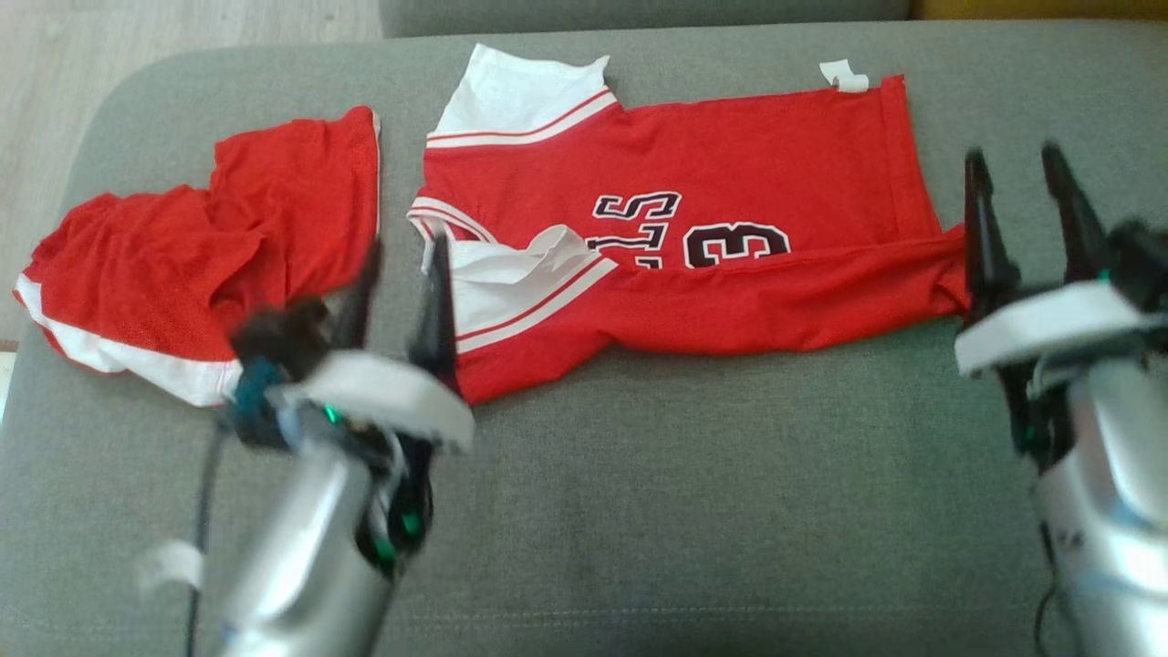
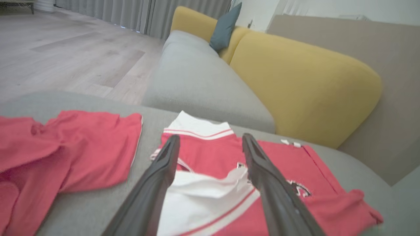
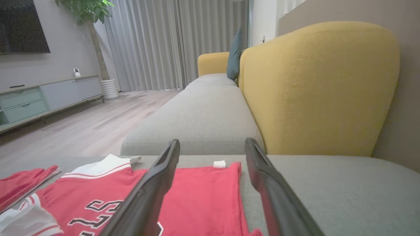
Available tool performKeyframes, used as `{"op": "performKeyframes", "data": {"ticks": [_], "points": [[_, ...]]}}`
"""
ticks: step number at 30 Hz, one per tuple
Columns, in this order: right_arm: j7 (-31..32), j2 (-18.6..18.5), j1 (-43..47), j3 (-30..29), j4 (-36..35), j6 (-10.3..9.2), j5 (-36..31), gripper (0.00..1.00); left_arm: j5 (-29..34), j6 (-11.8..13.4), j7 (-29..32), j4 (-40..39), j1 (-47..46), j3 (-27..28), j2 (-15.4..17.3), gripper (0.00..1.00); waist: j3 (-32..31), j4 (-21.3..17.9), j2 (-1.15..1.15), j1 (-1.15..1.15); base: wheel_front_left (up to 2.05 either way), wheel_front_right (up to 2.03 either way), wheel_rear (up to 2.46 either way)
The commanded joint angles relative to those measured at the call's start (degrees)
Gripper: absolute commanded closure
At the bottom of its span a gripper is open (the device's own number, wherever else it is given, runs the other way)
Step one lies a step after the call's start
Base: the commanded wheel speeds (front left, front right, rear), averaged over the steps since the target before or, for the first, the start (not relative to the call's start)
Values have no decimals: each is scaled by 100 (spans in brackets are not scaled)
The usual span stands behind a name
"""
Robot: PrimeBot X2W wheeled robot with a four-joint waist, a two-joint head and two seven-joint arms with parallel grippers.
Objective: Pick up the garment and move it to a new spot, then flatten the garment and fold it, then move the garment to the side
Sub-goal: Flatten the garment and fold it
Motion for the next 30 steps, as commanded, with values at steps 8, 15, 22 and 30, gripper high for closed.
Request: {"op": "performKeyframes", "data": {"ticks": [8, 15, 22, 30], "points": [[317, 389, 525, -415, -1110, -4, -506, 0, 245, 30, -6, 555, 12, -129, -51, 0, 34, -149, 0, 0, 0, 0, 0], [744, 441, 614, -485, -1763, -4, -621, 0, 462, 400, 500, 1542, -296, -226, 92, 0, 110, -341, 0, 0, 0, 0, 0], [955, 423, 696, -535, -2102, -4, -641, 0, 582, 480, 995, 2217, -397, -451, 147, 0, 158, -444, 0, 0, 0, 0, 0], [1457, 484, 806, -739, -1956, -4, -800, 0, 504, 272, 1075, 2510, -540, -556, 83, 100, 244, -416, 0, 0, 0, 0, 0]]}}
